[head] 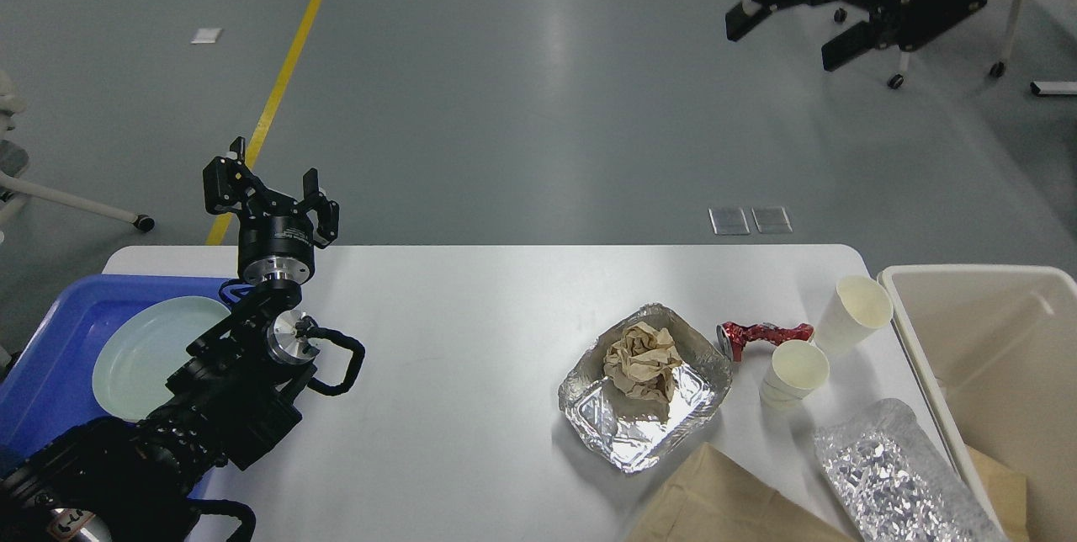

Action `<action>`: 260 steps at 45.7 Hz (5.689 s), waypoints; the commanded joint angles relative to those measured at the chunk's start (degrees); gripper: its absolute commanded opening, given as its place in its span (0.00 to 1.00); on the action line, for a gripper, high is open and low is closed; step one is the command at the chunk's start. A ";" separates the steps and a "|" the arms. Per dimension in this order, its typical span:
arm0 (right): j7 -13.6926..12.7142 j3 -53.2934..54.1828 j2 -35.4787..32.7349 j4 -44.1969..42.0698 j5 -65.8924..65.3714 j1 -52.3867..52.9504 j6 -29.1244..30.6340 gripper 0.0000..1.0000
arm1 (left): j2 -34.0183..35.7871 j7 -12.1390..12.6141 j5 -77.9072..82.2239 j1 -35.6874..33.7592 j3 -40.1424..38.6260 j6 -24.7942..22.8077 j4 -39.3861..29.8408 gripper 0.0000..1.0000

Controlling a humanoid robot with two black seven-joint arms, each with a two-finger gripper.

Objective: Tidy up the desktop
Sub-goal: 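Lower the right gripper onto the brown paper bag beside the foil tray, then lift the brown paper bag and carry it over the white bin, then release the bag into the bin and raise the right gripper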

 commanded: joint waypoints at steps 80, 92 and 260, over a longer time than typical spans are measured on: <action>1.45 19.81 1.06 8.28 -50.40 -58.68 -27.84 0.57 | 0.00 -0.08 0.00 0.00 0.00 0.00 0.01 1.00; 1.45 19.98 -0.97 8.28 -50.14 -57.98 -28.19 0.00 | 0.00 -0.08 0.00 0.00 0.00 0.00 0.01 1.00; 6.03 12.25 -1.50 9.07 -0.30 9.43 0.00 1.00 | 0.00 -0.08 0.00 0.09 0.00 -0.35 0.01 1.00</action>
